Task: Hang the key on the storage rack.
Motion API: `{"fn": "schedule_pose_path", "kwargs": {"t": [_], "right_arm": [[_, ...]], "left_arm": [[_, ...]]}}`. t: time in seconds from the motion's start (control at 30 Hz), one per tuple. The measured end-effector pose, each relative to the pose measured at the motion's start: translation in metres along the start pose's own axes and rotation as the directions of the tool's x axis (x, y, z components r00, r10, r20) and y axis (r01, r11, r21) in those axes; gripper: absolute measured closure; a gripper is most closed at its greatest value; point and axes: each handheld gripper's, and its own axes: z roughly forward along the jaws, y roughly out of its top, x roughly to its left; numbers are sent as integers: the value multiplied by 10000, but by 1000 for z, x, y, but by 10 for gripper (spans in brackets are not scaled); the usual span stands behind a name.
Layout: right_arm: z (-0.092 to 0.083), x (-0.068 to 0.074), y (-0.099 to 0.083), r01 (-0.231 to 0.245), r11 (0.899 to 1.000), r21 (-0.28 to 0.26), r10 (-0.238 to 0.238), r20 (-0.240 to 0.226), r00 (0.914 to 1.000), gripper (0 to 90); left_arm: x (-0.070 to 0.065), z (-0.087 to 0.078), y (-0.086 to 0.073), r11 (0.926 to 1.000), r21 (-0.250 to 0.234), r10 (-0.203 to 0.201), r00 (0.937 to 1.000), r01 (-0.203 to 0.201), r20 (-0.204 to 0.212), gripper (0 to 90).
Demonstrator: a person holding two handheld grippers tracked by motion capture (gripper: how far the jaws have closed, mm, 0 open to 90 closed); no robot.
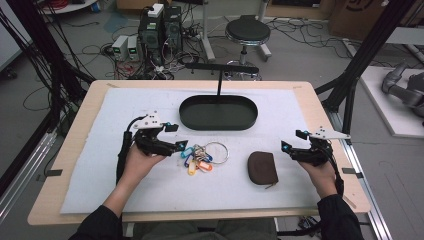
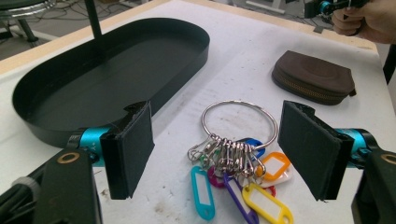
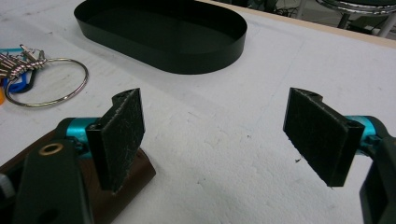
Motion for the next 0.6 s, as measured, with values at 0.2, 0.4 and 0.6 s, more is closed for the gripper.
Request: {"fn": "schedule_pose_path", "kwargs": {"t": [0.2, 0.4, 0.6], "right_arm": [[0, 0, 0, 6, 10000, -16, -6, 17, 10000, 212], [0, -1, 0, 29, 10000, -17, -29, 17, 10000, 212], [0, 0, 0, 34, 10000, 4, -34, -12, 10000, 212]], "left_arm": [[-1, 11, 6, 9998, 182, -70, 9998, 67, 183, 268], [-4, 26, 10, 9990, 452, -23, 9992, 5, 404, 274], [-6, 42, 15, 9971, 764, -32, 9983, -13, 579, 283]]}}
